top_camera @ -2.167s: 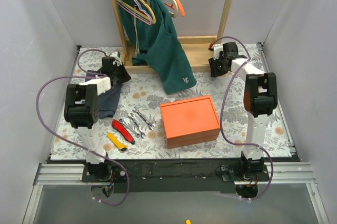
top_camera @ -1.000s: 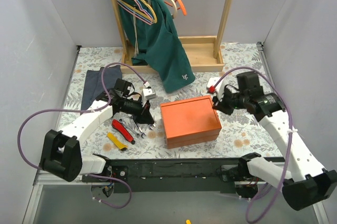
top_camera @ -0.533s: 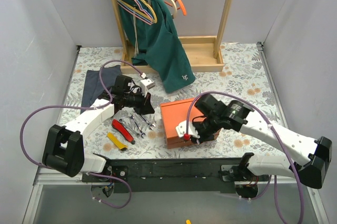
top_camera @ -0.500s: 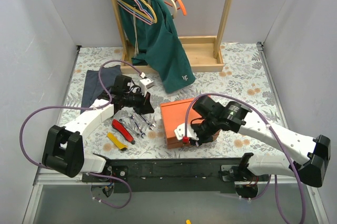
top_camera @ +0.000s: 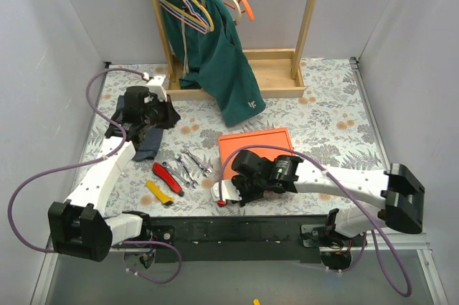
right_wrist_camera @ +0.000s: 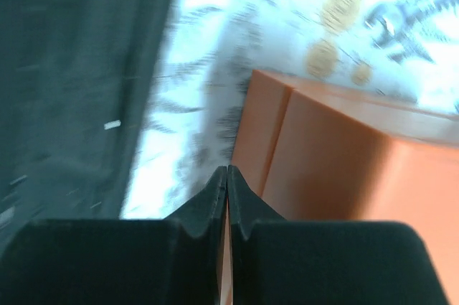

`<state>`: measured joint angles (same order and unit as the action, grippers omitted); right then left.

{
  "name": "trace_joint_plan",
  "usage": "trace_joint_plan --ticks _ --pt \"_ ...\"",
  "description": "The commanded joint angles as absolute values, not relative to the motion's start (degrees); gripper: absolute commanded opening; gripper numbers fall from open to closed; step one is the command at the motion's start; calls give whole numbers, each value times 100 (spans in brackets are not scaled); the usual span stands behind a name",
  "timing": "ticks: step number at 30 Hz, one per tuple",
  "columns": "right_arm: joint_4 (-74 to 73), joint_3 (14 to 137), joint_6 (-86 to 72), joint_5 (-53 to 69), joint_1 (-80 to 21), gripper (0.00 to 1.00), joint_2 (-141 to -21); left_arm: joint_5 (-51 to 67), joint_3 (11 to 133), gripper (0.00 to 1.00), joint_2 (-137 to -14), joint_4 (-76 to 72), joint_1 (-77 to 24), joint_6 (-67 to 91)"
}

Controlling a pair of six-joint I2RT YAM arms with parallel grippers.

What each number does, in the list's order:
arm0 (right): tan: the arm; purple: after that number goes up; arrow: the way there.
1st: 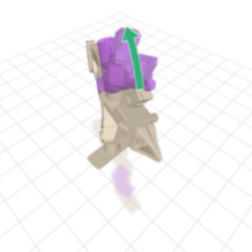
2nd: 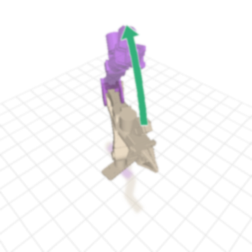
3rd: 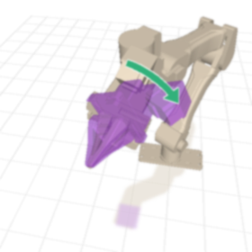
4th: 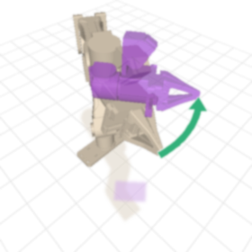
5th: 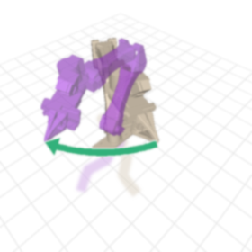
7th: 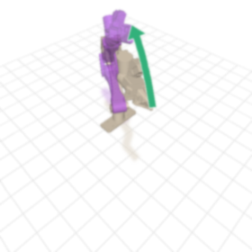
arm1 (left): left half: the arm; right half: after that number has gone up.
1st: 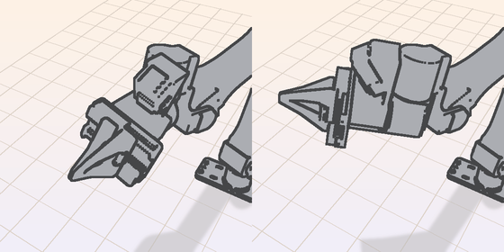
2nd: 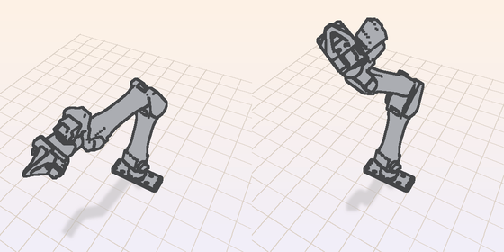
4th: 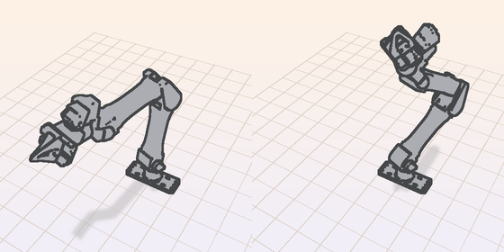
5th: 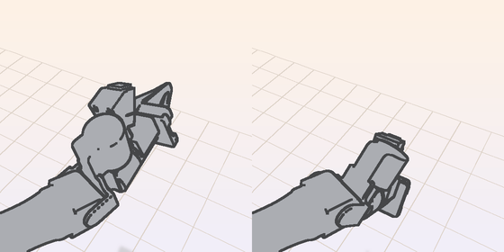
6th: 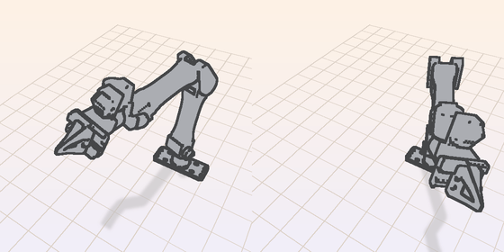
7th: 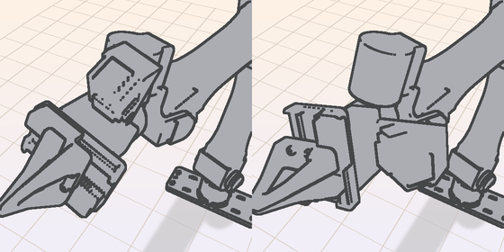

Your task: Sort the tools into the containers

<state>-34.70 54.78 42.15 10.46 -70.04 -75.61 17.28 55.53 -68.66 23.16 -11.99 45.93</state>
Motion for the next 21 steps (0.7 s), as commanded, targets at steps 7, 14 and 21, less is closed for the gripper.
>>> trace_joint_plan --ticks 7,14,21 --pt "-961 5537 3797 -1702 -6865 1 -8446 1195 5731 0 -5687 2470 -1020 4746" --pt "-62 5581 3902 -2716 -6224 1 -8832 1598 5519 0 -5704 2435 -1019 4772" --pt "-534 6063 3806 -1936 -5854 1 -9132 1941 5572 0 -5888 2338 -1011 4826"
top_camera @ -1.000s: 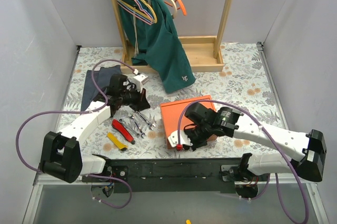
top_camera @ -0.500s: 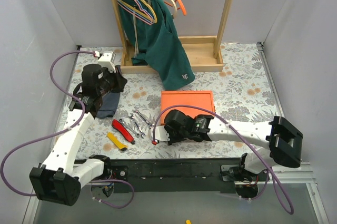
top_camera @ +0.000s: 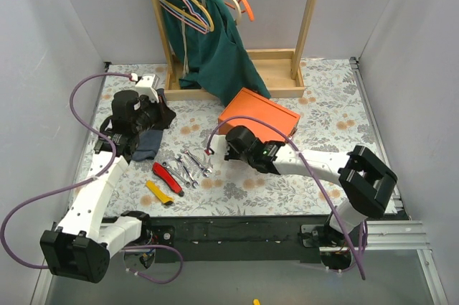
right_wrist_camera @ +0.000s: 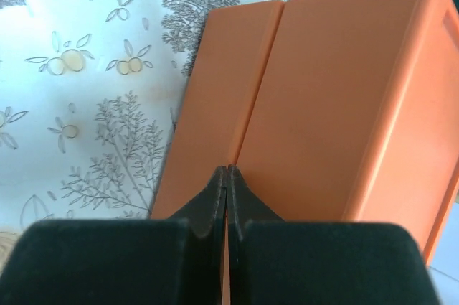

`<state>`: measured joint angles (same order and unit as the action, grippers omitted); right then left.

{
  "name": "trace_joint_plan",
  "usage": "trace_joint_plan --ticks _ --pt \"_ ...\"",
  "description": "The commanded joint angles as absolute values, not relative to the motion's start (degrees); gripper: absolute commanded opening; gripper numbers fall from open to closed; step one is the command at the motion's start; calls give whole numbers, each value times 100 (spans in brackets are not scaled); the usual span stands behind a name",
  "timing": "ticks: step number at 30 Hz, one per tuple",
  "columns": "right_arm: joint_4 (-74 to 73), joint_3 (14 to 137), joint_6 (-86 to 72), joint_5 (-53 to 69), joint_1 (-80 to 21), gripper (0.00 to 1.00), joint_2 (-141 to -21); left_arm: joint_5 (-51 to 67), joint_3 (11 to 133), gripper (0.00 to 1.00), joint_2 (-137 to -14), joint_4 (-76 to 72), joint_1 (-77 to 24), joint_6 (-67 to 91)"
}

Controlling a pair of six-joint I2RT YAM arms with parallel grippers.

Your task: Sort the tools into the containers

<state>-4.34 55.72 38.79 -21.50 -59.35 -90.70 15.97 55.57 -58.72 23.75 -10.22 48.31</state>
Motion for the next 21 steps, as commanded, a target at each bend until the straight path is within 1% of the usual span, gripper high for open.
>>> trace_joint_plan --ticks 1,2,3,4,5,7,8,10,11,12,13,15,16,21 --pt "-806 6325 3701 -1281 -5854 1 -9054 2021 5581 0 -5932 2338 -1011 4790" --pt "-1087 6520 3439 -813 -5854 9 -8983 2126 5607 0 -5941 2320 -1011 4738" --pt "-1803 6678 3332 -347 -5845 16 -8904 2458 5634 0 -5976 2251 -1019 4694" --pt "-2072 6897 3209 371 -5853 24 -8677 2652 5651 0 -6055 2198 -1011 4659" --pt "-2283 6943 2825 613 -5854 39 -8518 2889 5704 0 -6125 2145 -1011 4632" --pt "-2688 6987 2463 738 -5836 52 -8045 3478 5940 0 -6459 1969 -1019 4649" --pt "-2820 7013 2174 651 -5819 62 -7920 3628 6037 0 -6625 1925 -1020 4702" --pt "-3118 6987 1979 319 -5566 69 -7552 3979 6450 0 -7214 1960 -1072 4755" --pt "-3146 6918 1864 160 -5398 75 -7454 4051 6599 0 -7433 2021 -1098 4746" --pt "-3173 6900 1594 36 -5188 77 -7357 4104 6957 0 -7827 2152 -1142 4755" --pt "-3208 6908 1452 -235 -4655 79 -7226 4113 7118 0 -8022 2223 -1247 4737" --pt "-3234 6943 935 -395 -4063 80 -7163 4061 7452 0 -8540 2363 -1362 4685" --pt "-3304 6952 810 -456 -3495 80 -7154 4008 7766 0 -8717 2434 -1467 4632" --pt "-3217 6637 45 -36 -2112 81 -7102 3437 8840 0 -9928 2995 -1845 4509"
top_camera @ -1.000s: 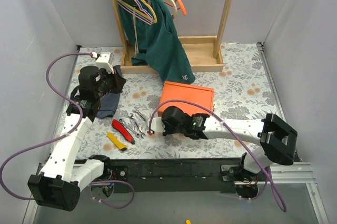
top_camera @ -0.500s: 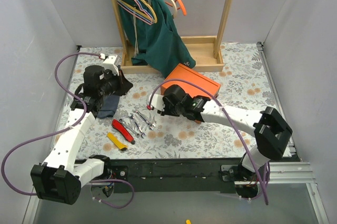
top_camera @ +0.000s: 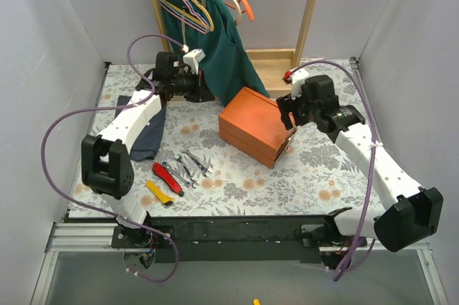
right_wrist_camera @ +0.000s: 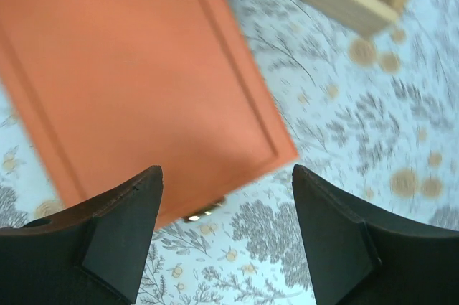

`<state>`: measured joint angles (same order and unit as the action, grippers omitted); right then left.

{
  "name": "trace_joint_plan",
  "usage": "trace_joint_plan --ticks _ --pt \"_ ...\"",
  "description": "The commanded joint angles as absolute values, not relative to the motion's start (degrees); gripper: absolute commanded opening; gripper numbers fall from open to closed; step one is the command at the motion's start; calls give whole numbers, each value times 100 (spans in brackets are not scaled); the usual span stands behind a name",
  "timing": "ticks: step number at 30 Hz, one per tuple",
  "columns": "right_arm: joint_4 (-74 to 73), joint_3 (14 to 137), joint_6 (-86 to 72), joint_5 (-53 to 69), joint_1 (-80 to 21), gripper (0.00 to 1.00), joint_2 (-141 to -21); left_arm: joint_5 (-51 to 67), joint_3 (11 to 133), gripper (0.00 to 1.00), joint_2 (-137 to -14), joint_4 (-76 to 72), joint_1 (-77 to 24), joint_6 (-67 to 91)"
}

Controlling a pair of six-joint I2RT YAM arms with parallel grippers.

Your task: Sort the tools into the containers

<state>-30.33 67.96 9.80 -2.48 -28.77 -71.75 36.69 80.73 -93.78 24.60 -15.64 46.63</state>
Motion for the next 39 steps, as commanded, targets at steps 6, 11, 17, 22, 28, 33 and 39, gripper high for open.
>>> trace_joint_plan --ticks 6,11,17,22,28,33,39 --pt "-3234 6363 -676 106 -1469 79 -7119 2955 9439 0 -10616 3182 -2214 4474" --pt "-3287 6162 -896 254 -1257 77 -7207 2620 9413 0 -10845 3217 -2329 4500" --pt "-3217 5766 -1054 720 -1195 76 -7269 2558 9325 0 -10960 3261 -2355 4430" --pt "-3085 5493 -1160 826 -1204 75 -7365 2584 9308 0 -11021 3243 -2478 4412" --pt "-3128 5484 -1125 545 -1178 74 -7541 2330 9334 0 -10978 3226 -2522 4473" --pt "-3698 5432 -827 290 -784 73 -7532 1882 9281 0 -10741 3147 -2522 4526" --pt "-4095 5212 -256 106 -545 73 -7138 1820 9255 2 -10486 3208 -2514 4255"
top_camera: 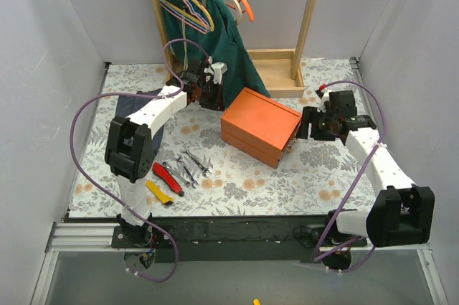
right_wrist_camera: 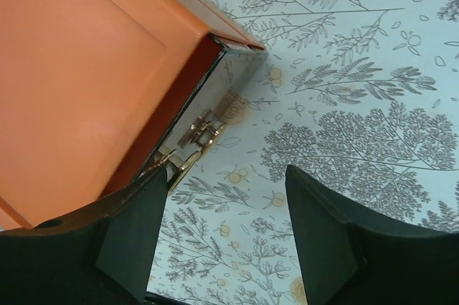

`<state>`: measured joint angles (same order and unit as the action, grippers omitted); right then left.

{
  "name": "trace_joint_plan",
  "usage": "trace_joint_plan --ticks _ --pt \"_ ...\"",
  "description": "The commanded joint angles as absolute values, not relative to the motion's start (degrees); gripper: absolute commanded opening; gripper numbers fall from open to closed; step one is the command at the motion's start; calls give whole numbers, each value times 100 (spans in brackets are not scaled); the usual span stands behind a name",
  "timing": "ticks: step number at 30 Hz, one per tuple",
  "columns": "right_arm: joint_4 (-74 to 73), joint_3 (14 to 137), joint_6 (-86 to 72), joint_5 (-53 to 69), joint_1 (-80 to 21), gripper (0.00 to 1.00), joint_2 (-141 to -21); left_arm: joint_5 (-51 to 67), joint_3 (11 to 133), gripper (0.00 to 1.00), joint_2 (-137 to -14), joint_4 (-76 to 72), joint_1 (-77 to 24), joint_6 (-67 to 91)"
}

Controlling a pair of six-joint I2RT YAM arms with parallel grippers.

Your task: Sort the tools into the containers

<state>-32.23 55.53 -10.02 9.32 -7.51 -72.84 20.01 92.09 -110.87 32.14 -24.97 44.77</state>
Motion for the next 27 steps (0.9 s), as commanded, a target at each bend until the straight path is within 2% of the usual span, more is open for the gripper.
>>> trace_joint_plan --ticks 1,2,3,4,6,13,20,26,27 --pt "-4174 5186 -246 45 -528 73 -7076 1593 9237 3 -10433 3191 -2505 4254" --pt "-4218 5203 -203 35 -501 73 -7014 1513 9229 6 -10320 3156 -2496 4263" --pt "-4227 5255 -141 79 -484 73 -6909 1468 9185 16 -10249 3120 -2444 4289" --pt "-4254 5282 -62 79 -483 73 -6865 1450 9115 20 -10205 3103 -2426 4298" --pt "-4315 5343 -18 -121 -466 73 -6759 1371 9035 25 -10108 3059 -2382 4307" --pt "-4544 5572 448 -457 -343 73 -6627 1415 8912 29 -9923 3059 -2338 4210" --pt "-4772 5791 887 -554 -273 73 -6732 1354 8359 38 -9589 3032 -2110 3885" --pt "-4983 5994 897 -36 -246 74 -6540 1502 7850 44 -9308 3313 -1618 3157" --pt "-5009 6125 923 391 -255 74 -6417 1581 7753 44 -9160 3366 -1400 2894"
